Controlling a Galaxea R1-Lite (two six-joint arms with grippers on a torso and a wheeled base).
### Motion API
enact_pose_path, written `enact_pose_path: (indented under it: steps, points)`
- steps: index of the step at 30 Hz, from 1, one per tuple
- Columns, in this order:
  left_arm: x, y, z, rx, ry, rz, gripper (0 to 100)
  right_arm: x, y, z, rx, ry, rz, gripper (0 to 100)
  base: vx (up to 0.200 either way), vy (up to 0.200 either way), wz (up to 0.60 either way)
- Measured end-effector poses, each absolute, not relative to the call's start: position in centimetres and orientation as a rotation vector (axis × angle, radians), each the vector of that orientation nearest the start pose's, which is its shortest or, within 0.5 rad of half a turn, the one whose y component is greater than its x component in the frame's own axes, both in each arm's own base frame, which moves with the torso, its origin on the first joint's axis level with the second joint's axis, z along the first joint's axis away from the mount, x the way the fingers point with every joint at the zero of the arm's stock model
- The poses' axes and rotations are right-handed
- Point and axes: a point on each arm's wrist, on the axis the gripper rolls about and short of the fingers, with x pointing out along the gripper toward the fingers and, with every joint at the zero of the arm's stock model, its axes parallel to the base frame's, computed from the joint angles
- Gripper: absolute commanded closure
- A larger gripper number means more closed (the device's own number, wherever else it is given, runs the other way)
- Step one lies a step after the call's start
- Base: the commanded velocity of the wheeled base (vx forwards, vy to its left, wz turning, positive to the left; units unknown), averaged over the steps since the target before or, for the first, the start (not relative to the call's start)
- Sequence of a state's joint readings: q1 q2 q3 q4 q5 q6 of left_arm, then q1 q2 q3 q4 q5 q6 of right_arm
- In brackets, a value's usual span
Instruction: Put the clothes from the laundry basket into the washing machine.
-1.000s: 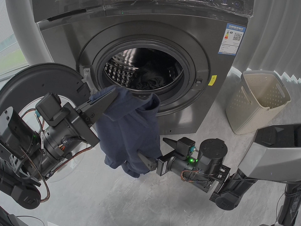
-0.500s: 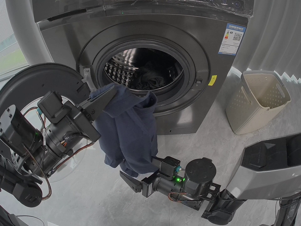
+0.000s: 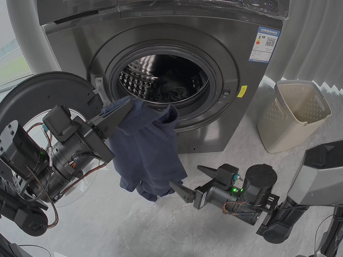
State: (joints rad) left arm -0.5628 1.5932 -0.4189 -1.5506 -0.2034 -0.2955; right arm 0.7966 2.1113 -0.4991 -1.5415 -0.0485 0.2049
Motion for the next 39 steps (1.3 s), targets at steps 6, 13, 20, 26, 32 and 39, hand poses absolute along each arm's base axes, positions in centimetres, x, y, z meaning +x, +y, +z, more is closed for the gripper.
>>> enact_pose_path:
  steps: [6, 13, 20, 26, 32, 39]
  points:
    - [19.8, -13.1, 20.5, -0.344, -0.263, -0.812, 100, 24.9, 21.0, 8.3, 0.173, 0.096, 0.660, 0, 0.000, 0.000, 0.00]
    - [19.6, -13.1, 20.4, -0.342, -0.259, -0.820, 100, 27.7, 20.7, 9.9, 0.190, 0.022, 0.617, 0, 0.000, 0.000, 0.00]
    - [19.4, -13.1, 20.5, -0.344, -0.260, -0.829, 100, 28.7, 22.1, 9.2, 0.167, 0.020, 0.633, 0, 0.000, 0.000, 0.00]
    - [19.2, -13.0, 20.8, -0.349, -0.273, -0.833, 100, 27.8, 23.8, 8.1, 0.154, 0.047, 0.681, 0, 0.000, 0.000, 0.00]
    - [19.1, -12.9, 20.9, -0.350, -0.279, -0.833, 100, 26.8, 24.9, 7.7, 0.149, 0.063, 0.715, 0, 0.000, 0.000, 0.00]
    - [19.0, -12.9, 21.0, -0.351, -0.282, -0.833, 100, 27.0, 25.7, 7.6, 0.156, 0.052, 0.722, 0, 0.000, 0.000, 0.00]
